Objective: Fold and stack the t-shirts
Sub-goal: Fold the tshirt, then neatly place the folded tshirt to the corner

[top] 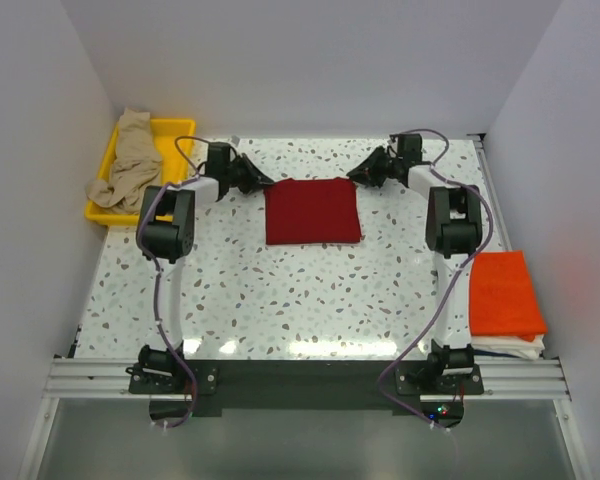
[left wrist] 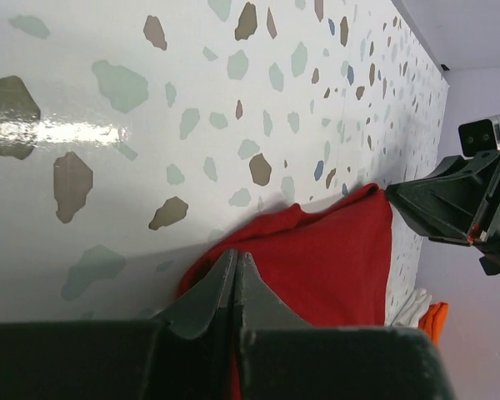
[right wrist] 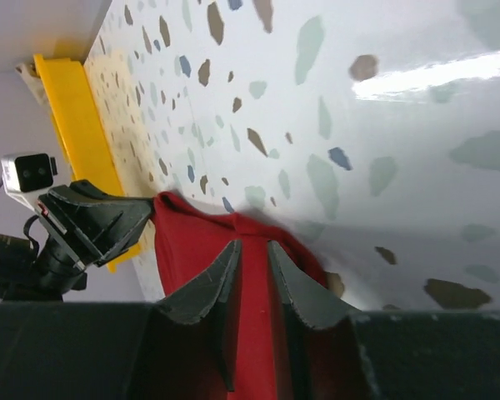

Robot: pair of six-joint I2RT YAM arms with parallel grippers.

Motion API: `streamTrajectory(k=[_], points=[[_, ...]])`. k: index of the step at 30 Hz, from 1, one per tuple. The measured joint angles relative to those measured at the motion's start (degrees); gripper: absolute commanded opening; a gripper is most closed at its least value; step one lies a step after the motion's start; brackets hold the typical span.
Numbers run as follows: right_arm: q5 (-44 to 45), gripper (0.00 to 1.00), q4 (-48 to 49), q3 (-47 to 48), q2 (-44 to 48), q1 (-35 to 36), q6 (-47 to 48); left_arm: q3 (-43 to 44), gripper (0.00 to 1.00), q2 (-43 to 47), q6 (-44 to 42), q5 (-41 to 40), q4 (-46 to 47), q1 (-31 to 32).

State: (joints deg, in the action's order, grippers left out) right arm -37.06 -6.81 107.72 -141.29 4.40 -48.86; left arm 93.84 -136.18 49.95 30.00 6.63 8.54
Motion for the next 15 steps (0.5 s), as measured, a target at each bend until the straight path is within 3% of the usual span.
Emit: streamTrajectory(k=[2,3,6,9,10,13,15], points=[[0.0,0.29,0.4,-0.4,0.0,-0.8,-0.2,0.0,0.11,0.2,-0.1,0.2,0.0,-0.3],[0.1,0.37,0.4,-0.8,0.1,-1.2,-0.1,0.0,0.19,0.3,-0.2,0.2,-0.3,-0.3],[1.0,0.50,-1.4,-3.3,1.8,-2.1,1.4,-0.2,0.28,2.2,-1.1,-0.1,-1.3,-0.4],[3.7,0.61,-4.5,-6.6,6.6,-2.5,4.9,-2.5,0.31,6.7,-1.5,-0.7,-1.8,-0.4],[4.7,0.71,-5.2,-7.8,8.3,-2.6,6.0,-3.3,0.31,8.5,-1.6,-0.9,-2.0,-0.3],[6.5,0.82,-6.2,-12.7,15.0,-2.6,9.6,-4.6,0.31,13.4,-2.4,-2.4,-2.4,0.5],[7.5,0.83,-6.2,-15.6,18.8,-2.4,11.7,-4.6,0.31,15.5,-3.1,-3.5,-2.8,1.8]])
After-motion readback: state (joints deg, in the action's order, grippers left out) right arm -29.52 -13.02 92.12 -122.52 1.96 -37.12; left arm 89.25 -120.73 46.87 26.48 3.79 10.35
